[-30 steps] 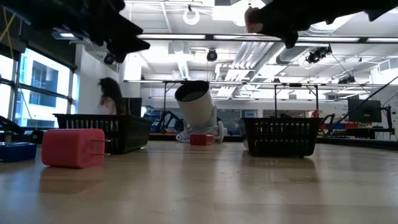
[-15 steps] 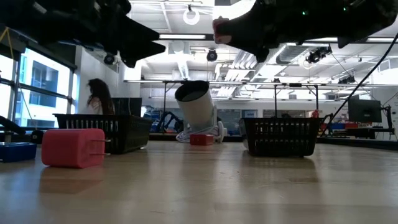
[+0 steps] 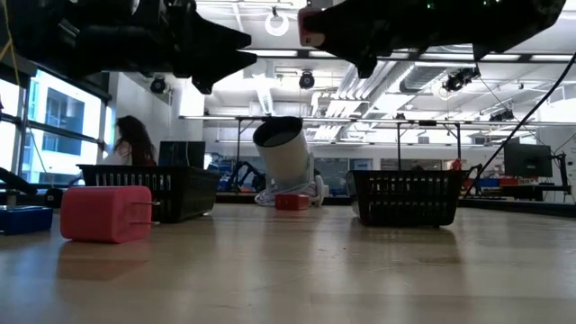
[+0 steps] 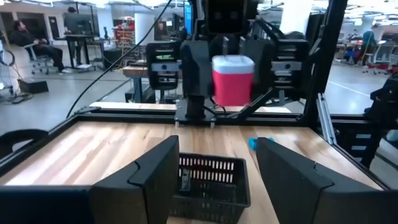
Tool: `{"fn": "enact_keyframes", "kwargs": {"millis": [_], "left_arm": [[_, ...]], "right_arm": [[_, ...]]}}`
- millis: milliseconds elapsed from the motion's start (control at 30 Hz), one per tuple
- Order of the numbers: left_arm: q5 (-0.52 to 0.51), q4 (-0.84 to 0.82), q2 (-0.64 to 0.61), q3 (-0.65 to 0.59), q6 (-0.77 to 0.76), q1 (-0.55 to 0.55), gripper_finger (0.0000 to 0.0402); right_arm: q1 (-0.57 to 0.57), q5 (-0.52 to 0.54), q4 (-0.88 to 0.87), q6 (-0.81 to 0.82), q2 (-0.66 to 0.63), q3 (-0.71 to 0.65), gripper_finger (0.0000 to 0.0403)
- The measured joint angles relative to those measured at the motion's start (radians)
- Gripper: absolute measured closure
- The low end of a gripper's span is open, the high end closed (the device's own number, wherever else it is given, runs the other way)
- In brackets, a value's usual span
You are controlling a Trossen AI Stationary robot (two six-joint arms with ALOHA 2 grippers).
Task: Pick & Place Office items
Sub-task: Put the pink white charger adapter into the left black bin
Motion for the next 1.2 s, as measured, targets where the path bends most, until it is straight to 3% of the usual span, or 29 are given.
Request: {"fn": "enact_keyframes", "kwargs": {"millis": [967,1200], "left_arm": [[0.035,-0.005,0.0,0.077,0.018,0.042,0.0193],[0.09,-0.029,0.094,0.158,0.004,0.04,0.0193]], "right_arm": [[-0.051,-0.094,0.028,0.046,0.0,0.0,0.0286],[-0.051,-0.103,0.029,0.046,0.0,0.0,0.0286]]}}
